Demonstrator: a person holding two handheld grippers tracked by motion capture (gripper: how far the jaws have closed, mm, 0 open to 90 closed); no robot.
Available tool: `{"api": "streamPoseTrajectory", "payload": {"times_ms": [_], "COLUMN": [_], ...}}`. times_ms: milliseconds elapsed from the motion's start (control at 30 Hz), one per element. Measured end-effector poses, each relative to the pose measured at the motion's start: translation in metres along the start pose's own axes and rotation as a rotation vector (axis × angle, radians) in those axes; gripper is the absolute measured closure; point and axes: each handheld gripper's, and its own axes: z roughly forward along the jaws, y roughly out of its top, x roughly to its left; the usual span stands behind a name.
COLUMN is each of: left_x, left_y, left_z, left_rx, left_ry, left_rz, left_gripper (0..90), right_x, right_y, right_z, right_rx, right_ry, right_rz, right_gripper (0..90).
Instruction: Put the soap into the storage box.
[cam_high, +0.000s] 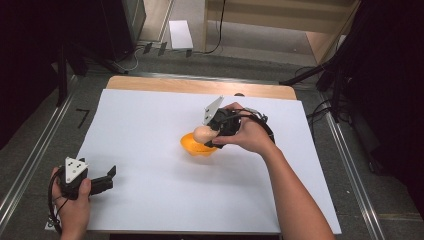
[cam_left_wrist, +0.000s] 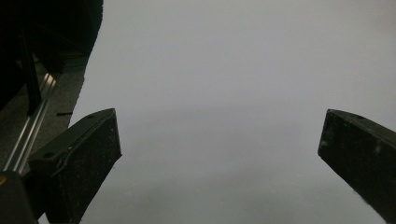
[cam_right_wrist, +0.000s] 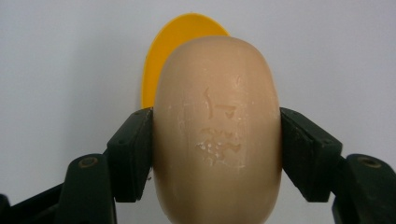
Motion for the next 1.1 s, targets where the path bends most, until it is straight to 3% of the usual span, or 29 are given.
{"api": "streamPoseTrajectory", "payload": {"times_ms": [267, 1100], "left_x": [0.000, 0.000], "left_y": [0.000, 0.000], "left_z": [0.000, 0.000], "left_rx": [-0.002, -0.003], "left_ry": [-0.004, -0.004], "left_rz": [-0.001, 0.001], "left_gripper": [0.0, 0.0], "right_x": [-0.002, -0.005], "right_y": [0.009, 0.012], "right_z": [0.011, 0.032], "right_rx": [0.007, 0.051], "right_ry": [0.015, 0.052], "right_rz": [-0.002, -0.002], "right_gripper": [33.5, 33.3]}}
